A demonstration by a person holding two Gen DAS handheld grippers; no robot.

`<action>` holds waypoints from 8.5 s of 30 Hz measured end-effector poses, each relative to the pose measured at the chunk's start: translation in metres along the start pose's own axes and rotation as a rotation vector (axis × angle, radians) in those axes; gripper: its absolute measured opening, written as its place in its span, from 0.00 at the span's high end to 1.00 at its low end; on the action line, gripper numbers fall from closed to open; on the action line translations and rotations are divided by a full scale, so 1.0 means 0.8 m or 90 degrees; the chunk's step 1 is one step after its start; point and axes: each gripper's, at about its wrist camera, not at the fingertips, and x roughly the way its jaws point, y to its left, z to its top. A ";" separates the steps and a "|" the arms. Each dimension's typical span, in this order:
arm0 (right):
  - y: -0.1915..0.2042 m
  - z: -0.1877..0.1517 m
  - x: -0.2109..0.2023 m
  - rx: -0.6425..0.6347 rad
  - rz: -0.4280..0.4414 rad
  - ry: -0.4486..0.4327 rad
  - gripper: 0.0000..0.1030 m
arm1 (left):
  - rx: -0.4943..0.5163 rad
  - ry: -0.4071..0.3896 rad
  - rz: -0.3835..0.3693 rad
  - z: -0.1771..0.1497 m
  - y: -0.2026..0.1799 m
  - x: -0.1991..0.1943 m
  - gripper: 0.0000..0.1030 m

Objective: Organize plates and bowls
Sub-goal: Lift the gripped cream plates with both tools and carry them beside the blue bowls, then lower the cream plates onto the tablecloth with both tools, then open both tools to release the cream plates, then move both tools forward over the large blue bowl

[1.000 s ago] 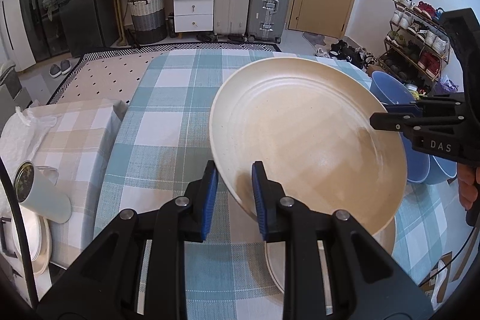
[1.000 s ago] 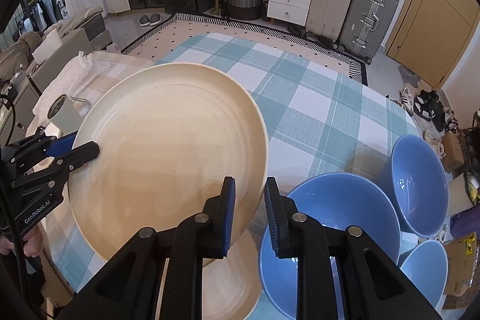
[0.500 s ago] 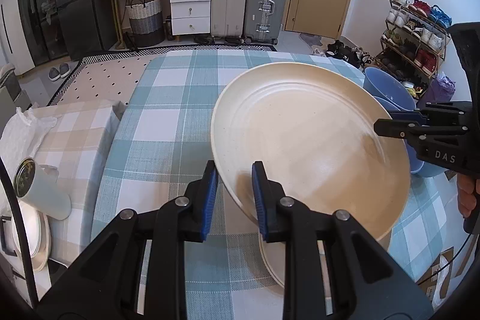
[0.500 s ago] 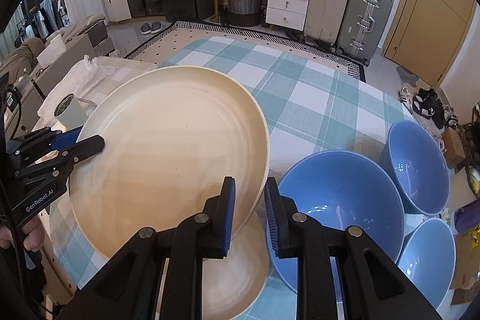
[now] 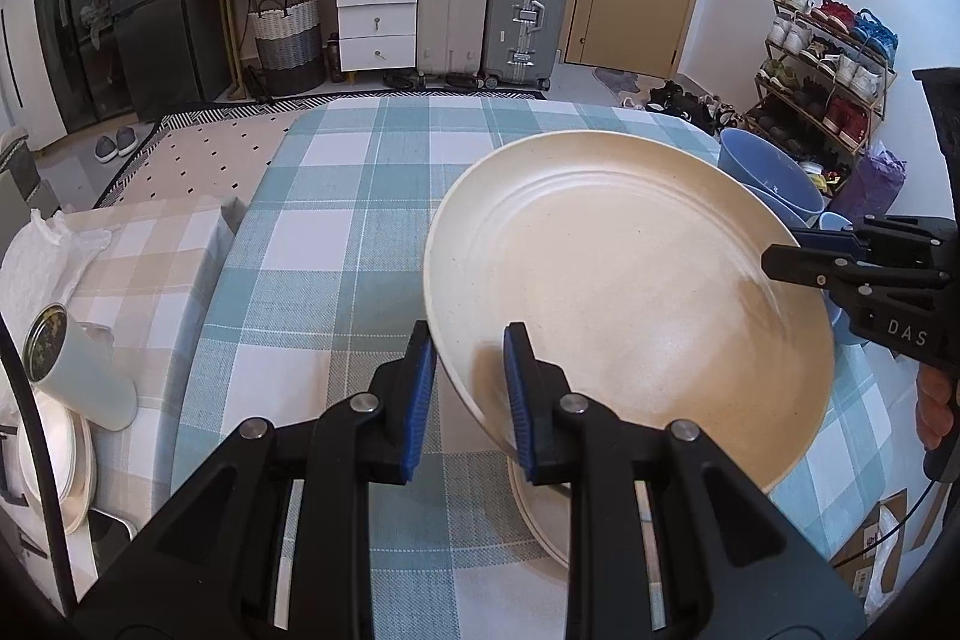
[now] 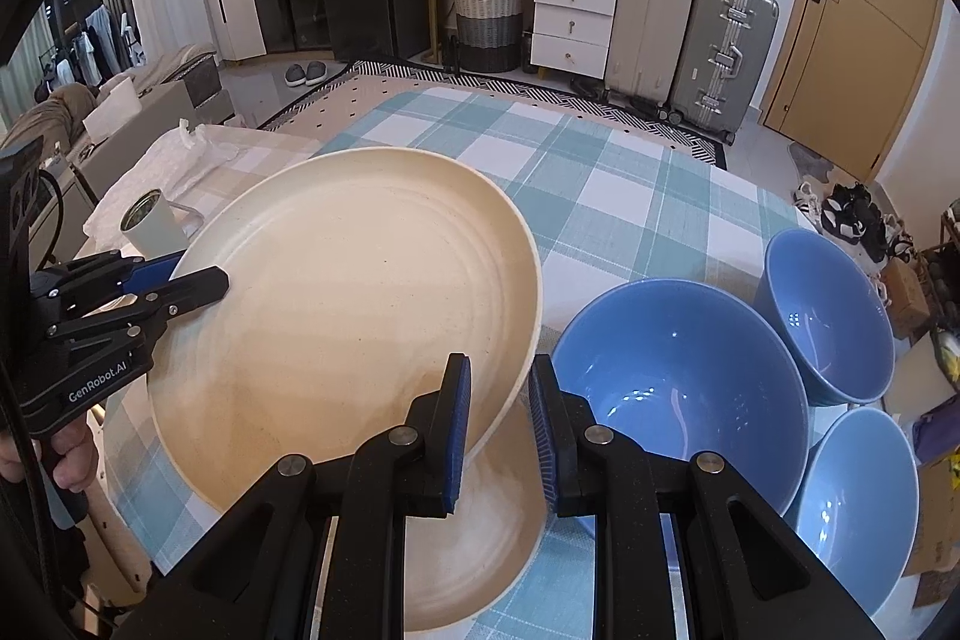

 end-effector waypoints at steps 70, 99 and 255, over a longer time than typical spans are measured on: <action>0.011 -0.122 0.014 0.005 -0.026 0.019 0.80 | 0.066 0.010 0.047 -0.099 -0.053 0.034 0.81; 0.012 -0.132 0.036 0.001 -0.047 0.043 0.79 | 0.094 0.047 0.063 -0.117 -0.061 0.071 0.80; -0.325 -0.030 -0.157 0.201 -0.134 -0.102 0.01 | 0.113 0.011 -0.131 0.184 -0.273 0.134 0.02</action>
